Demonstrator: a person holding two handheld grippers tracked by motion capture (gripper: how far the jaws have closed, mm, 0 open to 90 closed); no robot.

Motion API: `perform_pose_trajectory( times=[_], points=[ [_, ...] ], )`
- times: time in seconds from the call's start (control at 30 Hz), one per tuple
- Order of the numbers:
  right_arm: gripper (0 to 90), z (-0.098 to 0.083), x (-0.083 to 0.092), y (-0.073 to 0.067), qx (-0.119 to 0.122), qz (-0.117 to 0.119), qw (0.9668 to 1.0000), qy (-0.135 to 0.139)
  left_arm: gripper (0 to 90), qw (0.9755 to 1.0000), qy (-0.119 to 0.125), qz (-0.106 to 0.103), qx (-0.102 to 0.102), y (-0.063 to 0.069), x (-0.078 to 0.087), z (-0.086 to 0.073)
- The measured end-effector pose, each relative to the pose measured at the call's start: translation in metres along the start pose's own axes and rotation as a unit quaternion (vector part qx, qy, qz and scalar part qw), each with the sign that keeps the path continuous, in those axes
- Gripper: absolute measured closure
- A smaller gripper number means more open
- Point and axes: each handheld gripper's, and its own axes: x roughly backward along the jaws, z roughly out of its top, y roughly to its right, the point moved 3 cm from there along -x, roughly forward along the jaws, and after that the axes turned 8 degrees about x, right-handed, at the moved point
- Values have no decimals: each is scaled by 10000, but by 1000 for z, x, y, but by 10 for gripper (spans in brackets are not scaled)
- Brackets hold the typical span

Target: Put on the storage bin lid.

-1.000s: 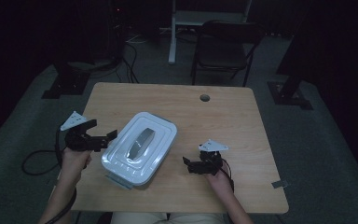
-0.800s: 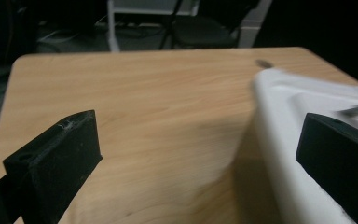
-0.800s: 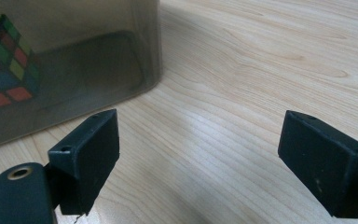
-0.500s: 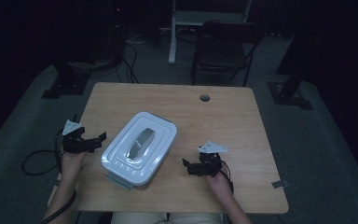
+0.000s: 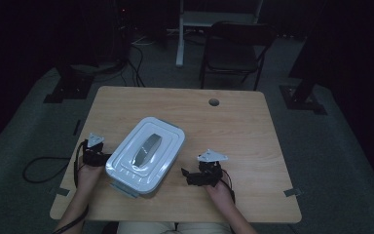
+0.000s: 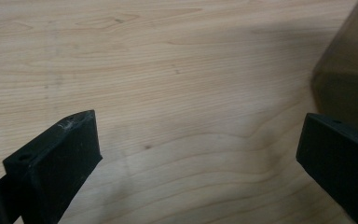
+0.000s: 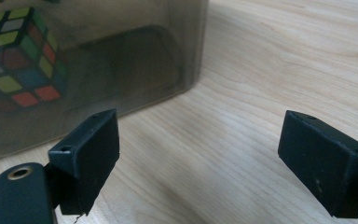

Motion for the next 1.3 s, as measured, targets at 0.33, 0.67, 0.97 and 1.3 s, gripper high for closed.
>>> perform_pose_trajectory(
  times=[0.33, 0.67, 0.97, 1.3],
  points=[
    [123, 0, -3, -1, -24, 4, 10000, -28, 4, 9992, -209, -314, -125, 29, -1, -9],
    [127, -5, 5, 15, -137, -55, 9999, -76, 4, 9968, -460, -457, -459, 69, -5, -14],
    [127, -15, 19, 38, -163, -295, 9993, -144, 4, 9938, -654, -691, -576, 96, -13, -13],
    [123, -37, 35, 57, -337, -589, 9974, -222, 4, 9945, -661, -677, -445, 82, -14, -15]
  ],
)
